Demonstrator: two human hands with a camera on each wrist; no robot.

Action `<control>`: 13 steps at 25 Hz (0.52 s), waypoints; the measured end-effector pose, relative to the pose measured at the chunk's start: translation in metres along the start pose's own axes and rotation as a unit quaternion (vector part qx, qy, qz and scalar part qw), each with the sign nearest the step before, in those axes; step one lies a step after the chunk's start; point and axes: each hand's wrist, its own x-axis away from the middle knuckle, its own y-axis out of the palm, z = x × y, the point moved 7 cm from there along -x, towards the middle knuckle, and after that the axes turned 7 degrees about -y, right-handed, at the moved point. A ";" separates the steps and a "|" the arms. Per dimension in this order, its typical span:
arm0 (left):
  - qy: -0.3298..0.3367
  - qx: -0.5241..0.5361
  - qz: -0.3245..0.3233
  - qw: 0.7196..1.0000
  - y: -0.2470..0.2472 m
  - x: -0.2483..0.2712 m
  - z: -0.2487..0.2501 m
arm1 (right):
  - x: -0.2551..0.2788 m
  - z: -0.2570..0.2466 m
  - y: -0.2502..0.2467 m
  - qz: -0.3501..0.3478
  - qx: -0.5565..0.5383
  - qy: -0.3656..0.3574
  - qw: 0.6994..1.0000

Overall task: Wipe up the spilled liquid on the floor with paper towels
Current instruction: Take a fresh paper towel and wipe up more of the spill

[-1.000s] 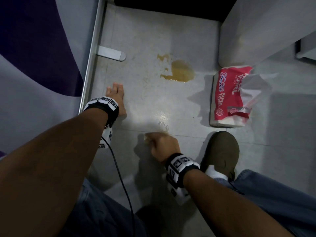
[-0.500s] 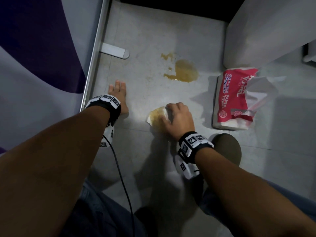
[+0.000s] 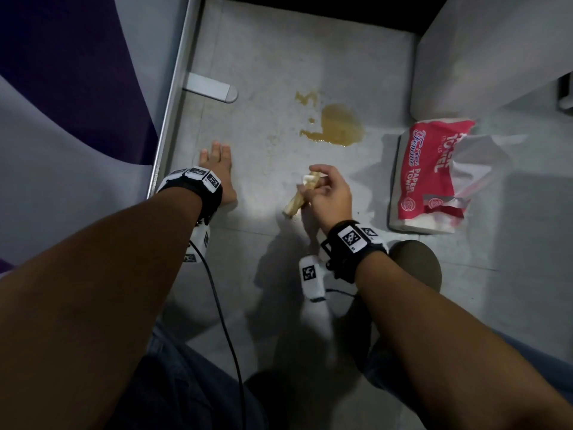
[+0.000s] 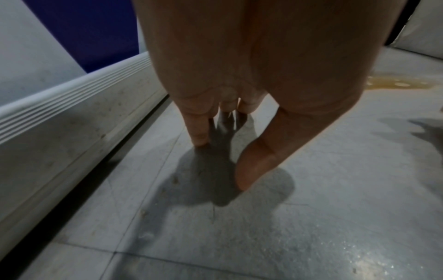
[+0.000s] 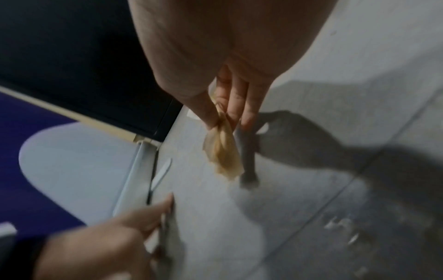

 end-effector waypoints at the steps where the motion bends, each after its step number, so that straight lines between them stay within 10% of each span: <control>1: -0.001 -0.001 -0.001 1.000 0.000 0.000 -0.001 | -0.004 -0.006 -0.006 -0.002 0.070 -0.040 0.997; 5: 0.005 -0.005 0.002 1.000 0.000 0.000 0.000 | 0.004 -0.006 -0.004 -0.100 0.395 -0.235 0.882; 13: 0.001 -0.002 -0.007 1.000 -0.001 0.004 0.001 | 0.032 0.018 0.013 -0.131 0.408 -0.258 0.866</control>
